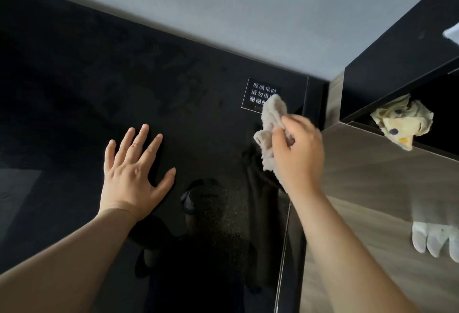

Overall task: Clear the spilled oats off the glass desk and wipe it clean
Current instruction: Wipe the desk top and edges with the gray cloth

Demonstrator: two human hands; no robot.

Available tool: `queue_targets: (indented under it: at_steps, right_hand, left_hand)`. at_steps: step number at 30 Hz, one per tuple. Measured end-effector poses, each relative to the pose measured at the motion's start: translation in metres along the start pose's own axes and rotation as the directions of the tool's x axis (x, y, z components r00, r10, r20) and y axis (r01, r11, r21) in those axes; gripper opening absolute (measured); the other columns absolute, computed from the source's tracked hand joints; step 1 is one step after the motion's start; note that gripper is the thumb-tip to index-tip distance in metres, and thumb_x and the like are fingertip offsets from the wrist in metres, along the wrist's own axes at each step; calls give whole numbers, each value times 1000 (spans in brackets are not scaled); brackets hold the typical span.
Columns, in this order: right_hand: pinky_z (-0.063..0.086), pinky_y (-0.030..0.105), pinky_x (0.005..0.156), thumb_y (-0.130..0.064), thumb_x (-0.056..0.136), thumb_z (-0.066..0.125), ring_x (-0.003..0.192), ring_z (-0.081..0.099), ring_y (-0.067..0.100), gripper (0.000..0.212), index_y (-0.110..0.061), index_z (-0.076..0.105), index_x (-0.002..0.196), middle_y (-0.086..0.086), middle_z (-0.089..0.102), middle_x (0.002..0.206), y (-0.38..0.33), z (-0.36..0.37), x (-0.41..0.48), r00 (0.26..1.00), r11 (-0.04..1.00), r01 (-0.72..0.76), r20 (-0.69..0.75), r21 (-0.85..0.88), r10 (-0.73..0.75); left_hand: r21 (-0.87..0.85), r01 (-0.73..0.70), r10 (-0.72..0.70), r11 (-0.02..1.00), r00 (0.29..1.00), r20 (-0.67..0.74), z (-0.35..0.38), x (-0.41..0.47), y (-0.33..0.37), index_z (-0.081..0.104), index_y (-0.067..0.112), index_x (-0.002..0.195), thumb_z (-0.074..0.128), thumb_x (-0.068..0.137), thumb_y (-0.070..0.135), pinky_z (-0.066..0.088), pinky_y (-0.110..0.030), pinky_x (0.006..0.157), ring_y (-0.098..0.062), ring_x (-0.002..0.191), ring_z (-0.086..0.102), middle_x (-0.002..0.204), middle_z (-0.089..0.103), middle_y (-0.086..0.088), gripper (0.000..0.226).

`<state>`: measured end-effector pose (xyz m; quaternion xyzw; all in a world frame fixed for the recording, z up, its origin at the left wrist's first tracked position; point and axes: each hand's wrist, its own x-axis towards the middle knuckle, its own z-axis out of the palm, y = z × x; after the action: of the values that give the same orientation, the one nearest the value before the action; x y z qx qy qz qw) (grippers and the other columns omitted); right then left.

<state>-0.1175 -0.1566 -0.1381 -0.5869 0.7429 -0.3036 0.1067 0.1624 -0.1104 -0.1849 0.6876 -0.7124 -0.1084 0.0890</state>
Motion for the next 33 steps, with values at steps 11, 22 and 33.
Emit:
queue_targets:
  at_steps: [11, 22, 33]
  right_hand:
    - [50, 28, 76, -28, 80, 59, 92, 58, 13, 26, -22, 74, 102, -8, 62, 104, -10, 16, -87, 968, 992, 124, 219, -10, -118]
    - [42, 30, 70, -30, 88, 57, 104, 53, 27, 26, -17, 69, 108, 4, 60, 113, 12, 30, 13, 998, 976, -58, -33, -208, 52]
    - [48, 29, 72, -30, 84, 61, 83, 60, 10, 17, -21, 71, 93, -8, 64, 93, -17, -21, -40, 940, 971, 51, 318, 232, -126]
  left_hand:
    - [13, 6, -6, 1000, 1000, -2, 0, 0, 1, 39, 24, 146, 38, 82, 62, 8, -49, 119, -22, 148, 14, 159, 22, -2, 74]
    - [13, 18, -18, 1000, 1000, -14, 1, -1, 1, 38, 26, 146, 38, 82, 62, 6, -46, 120, -19, 148, 11, 159, 20, 2, 73]
    - [9, 17, -17, 1000, 1000, -13, 1, 0, 1, 38, 25, 146, 37, 81, 63, 6, -47, 120, -21, 148, 12, 159, 22, 0, 75]
